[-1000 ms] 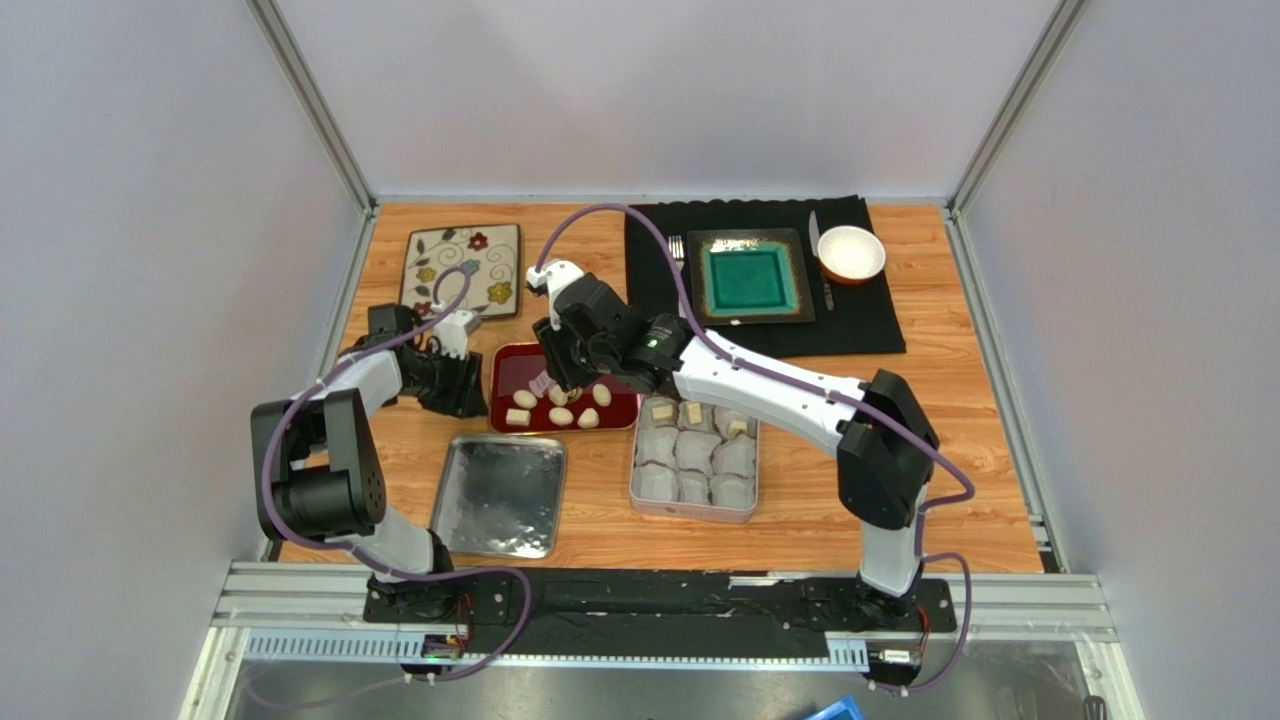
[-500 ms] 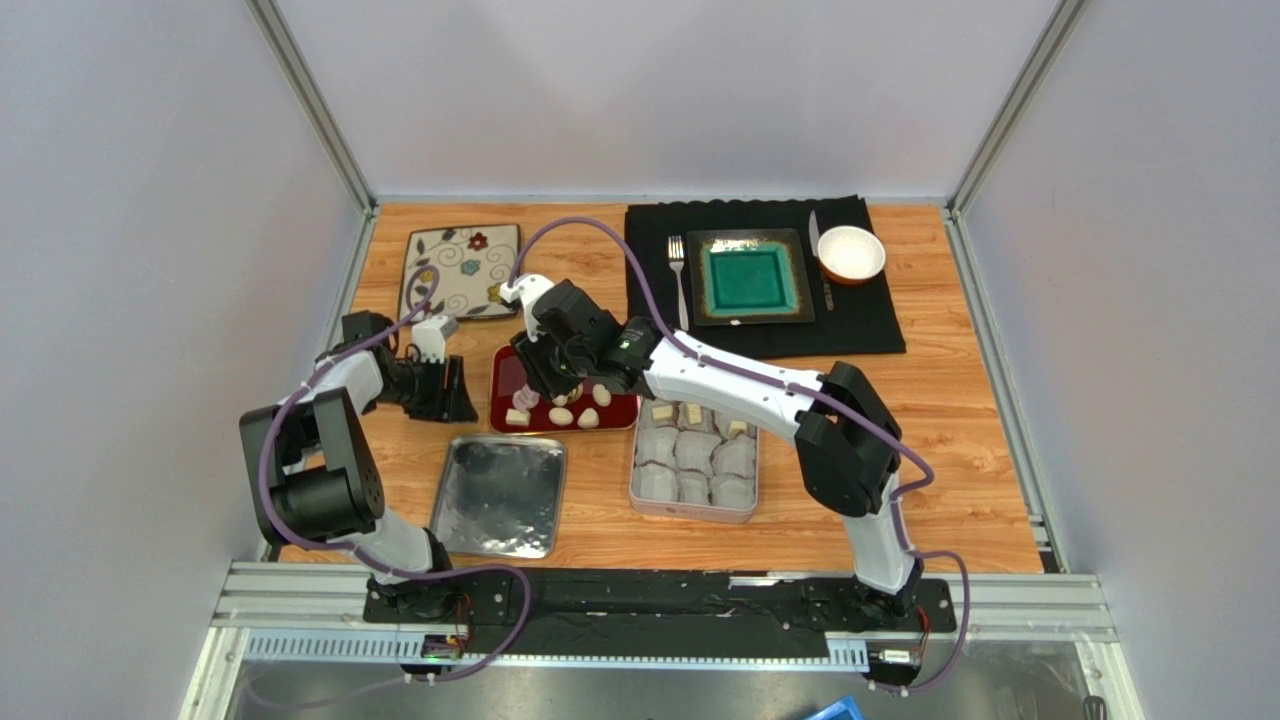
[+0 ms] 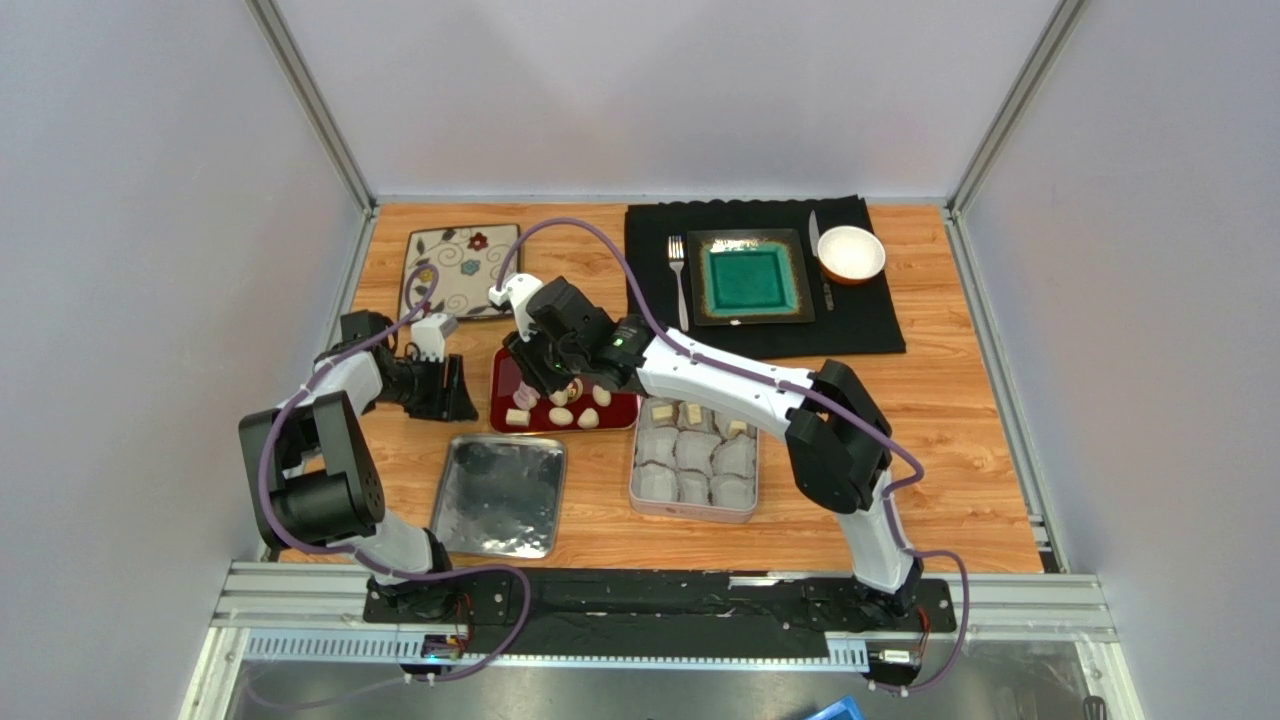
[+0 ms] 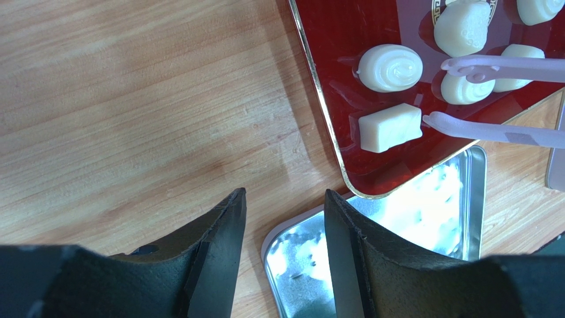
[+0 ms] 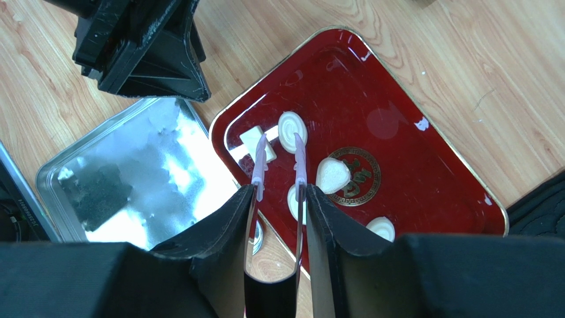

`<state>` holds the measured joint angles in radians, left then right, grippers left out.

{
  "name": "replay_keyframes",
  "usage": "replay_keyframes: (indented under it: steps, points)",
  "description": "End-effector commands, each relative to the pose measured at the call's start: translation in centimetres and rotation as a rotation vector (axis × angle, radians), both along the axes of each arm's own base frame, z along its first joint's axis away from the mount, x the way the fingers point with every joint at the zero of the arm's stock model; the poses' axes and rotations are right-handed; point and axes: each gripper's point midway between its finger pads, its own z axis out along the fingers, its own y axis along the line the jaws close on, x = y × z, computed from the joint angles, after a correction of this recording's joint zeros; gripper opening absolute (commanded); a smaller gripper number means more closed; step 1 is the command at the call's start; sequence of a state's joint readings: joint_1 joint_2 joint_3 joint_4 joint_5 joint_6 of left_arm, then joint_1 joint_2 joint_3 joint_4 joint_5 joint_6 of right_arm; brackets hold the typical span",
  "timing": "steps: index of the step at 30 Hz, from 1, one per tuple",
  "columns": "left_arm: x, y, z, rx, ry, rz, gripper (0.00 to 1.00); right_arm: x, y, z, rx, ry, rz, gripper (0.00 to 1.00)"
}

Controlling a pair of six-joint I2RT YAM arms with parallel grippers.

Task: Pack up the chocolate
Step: Pick up the fake chocolate from the plate.

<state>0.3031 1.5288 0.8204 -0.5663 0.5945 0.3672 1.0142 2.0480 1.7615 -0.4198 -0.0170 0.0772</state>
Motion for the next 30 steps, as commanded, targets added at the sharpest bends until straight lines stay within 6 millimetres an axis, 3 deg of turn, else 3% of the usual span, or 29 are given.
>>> replay_keyframes:
  steps: [1,14,30]
  points:
    - [0.9,0.0,1.6,-0.007,-0.059,-0.015,0.56,1.6,1.6,3.0,0.071,-0.089,0.004,0.35]
    - [1.0,-0.1,1.8,-0.016,-0.068,-0.019,0.56,3.3,1.9,2.3,0.060,-0.154,-0.021,0.34]
    - [1.0,0.0,1.8,-0.020,-0.070,-0.020,0.56,2.7,2.2,1.3,0.068,-0.124,-0.001,0.35]
